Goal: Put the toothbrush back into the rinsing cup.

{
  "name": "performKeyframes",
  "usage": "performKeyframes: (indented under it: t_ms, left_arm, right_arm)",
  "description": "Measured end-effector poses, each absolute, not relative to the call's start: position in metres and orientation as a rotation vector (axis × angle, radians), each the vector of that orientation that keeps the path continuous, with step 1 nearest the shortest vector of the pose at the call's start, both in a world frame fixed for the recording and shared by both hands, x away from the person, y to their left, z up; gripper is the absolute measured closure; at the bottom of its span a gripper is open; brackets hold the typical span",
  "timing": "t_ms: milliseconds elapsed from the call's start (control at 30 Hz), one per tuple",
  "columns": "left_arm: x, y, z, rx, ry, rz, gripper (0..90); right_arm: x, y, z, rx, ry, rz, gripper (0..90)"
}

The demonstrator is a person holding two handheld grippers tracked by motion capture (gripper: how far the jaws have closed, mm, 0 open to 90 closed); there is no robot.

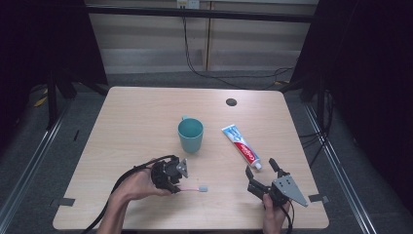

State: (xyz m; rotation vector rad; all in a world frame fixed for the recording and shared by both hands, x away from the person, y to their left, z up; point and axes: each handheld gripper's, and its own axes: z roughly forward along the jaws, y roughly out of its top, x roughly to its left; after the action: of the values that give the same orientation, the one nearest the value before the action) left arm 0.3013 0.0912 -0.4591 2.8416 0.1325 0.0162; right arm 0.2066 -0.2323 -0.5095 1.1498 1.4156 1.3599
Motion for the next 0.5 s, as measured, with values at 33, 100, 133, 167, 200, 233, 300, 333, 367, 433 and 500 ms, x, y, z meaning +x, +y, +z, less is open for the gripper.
performKeyframes:
  t_ms: [33, 100, 133, 167, 200, 233, 300, 333, 367, 433, 500]
  left_arm:
    - [0.3013, 0.0912, -0.4591, 2.842, 0.132, 0.016, 68.6]
    - [0.301, 0.0902, -0.4587, 2.817, 0.13, -0.003, 69.8]
    - [0.2991, 0.0882, -0.4582, 2.826, 0.126, 0.006, 69.9]
    - [0.2999, 0.0872, -0.4577, 2.834, 0.115, 0.006, 69.9]
    - [0.2996, 0.0861, -0.4588, 2.831, 0.118, 0.002, 69.9]
    - [0.2997, 0.0851, -0.4598, 2.841, 0.112, 0.014, 70.2]
    - [0.3, 0.0844, -0.4613, 2.848, 0.123, 0.019, 70.2]
    - [0.3004, 0.0836, -0.4644, 2.856, 0.113, 0.002, 70.2]
    - [0.3004, 0.0836, -0.4644, 2.856, 0.113, 0.002, 70.2]
    - [0.3015, 0.0825, -0.4661, 2.86, 0.118, 0.004, 70.7]
    - [0.3029, 0.082, -0.4663, 2.858, 0.128, -0.015, 71.4]
  right_arm:
    - [0.2066, -0.2323, -0.5095, 1.15, 1.416, 1.36, 13.3]
    - [0.2065, -0.232, -0.5095, 1.145, 1.418, 1.36, 13.3]
    - [0.2067, -0.2321, -0.5095, 1.145, 1.421, 1.36, 13.3]
    - [0.207, -0.232, -0.5094, 1.146, 1.422, 1.359, 13.3]
    - [0.2069, -0.2321, -0.5094, 1.145, 1.423, 1.36, 13.3]
    - [0.2065, -0.232, -0.5095, 1.143, 1.421, 1.362, 13.3]
    - [0.2065, -0.2321, -0.5095, 1.144, 1.42, 1.362, 13.3]
    - [0.2065, -0.2324, -0.5095, 1.144, 1.42, 1.363, 13.3]
    - [0.2065, -0.2323, -0.5096, 1.144, 1.419, 1.362, 13.3]
    - [0.2066, -0.2321, -0.5095, 1.142, 1.422, 1.362, 13.3]
    - [0.2066, -0.232, -0.5095, 1.142, 1.422, 1.361, 13.3]
